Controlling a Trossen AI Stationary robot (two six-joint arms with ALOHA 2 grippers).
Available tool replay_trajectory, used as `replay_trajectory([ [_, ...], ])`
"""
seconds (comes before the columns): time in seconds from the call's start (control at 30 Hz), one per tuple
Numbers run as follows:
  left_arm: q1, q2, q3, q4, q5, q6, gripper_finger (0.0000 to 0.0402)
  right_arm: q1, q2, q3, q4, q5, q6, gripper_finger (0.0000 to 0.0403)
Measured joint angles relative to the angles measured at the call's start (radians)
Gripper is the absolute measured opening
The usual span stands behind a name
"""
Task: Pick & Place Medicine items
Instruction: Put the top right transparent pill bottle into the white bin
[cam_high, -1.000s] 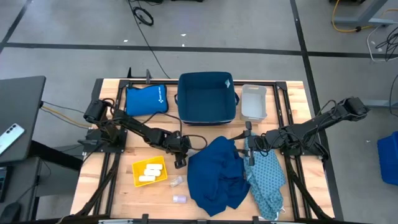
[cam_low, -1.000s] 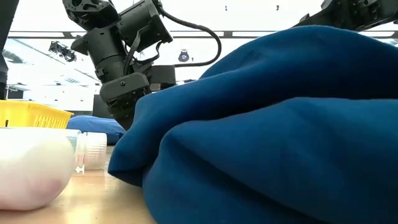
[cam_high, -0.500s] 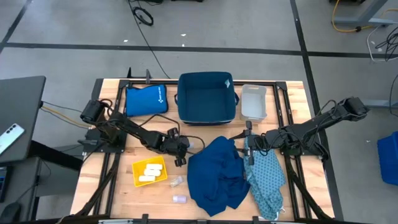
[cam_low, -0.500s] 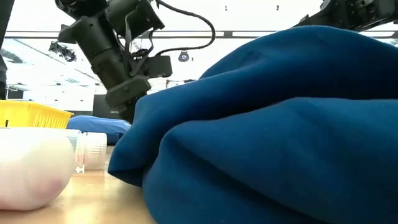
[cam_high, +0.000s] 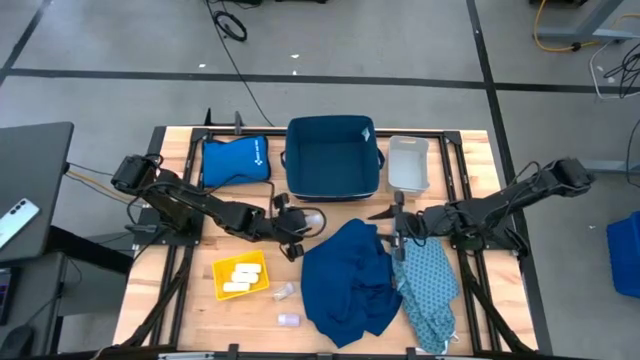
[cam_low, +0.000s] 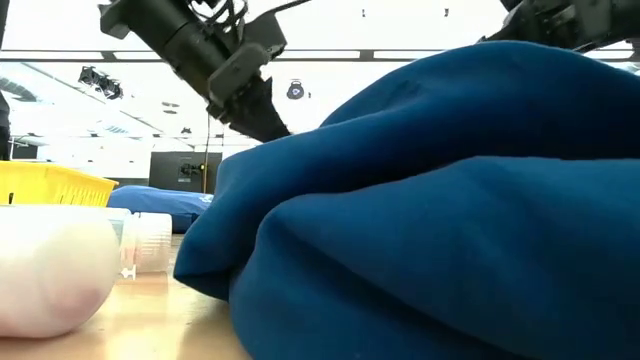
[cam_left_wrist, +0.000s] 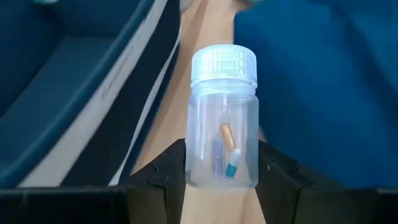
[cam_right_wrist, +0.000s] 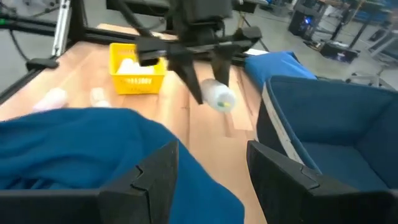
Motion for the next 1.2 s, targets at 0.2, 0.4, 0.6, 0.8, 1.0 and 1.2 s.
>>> replay_trajectory([
  [0.2, 0.006, -0.001, 0.000, 0.133, 0.046, 0.109, 0.0156, -0.087, 0.105, 0.000, 0.050, -0.064, 0.047, 0.0225],
  [0.4, 0.024, -0.001, 0.000, 0.202, 0.106, 0.153, 0.0156, -0.121, 0.203, 0.038, 0.123, -0.142, 0.029, 0.0251],
  [0.6, 0.045, -0.001, 0.000, 0.233, 0.156, 0.175, 0.0156, -0.122, 0.273, 0.155, 0.101, -0.205, -0.018, 0.0251],
  [0.8, 0.053, -0.001, 0.000, 0.233, 0.166, 0.186, 0.0156, -0.142, 0.373, 0.280, -0.016, -0.216, -0.008, 0.0251],
  [1.0, 0.053, -0.002, 0.002, 0.239, 0.169, 0.193, 0.0156, -0.152, 0.431, 0.364, -0.063, -0.202, -0.038, 0.0251],
  [1.2, 0.053, -0.001, 0.001, 0.237, 0.167, 0.197, 0.0156, -0.155, 0.436, 0.391, -0.074, -0.211, -0.059, 0.0251],
])
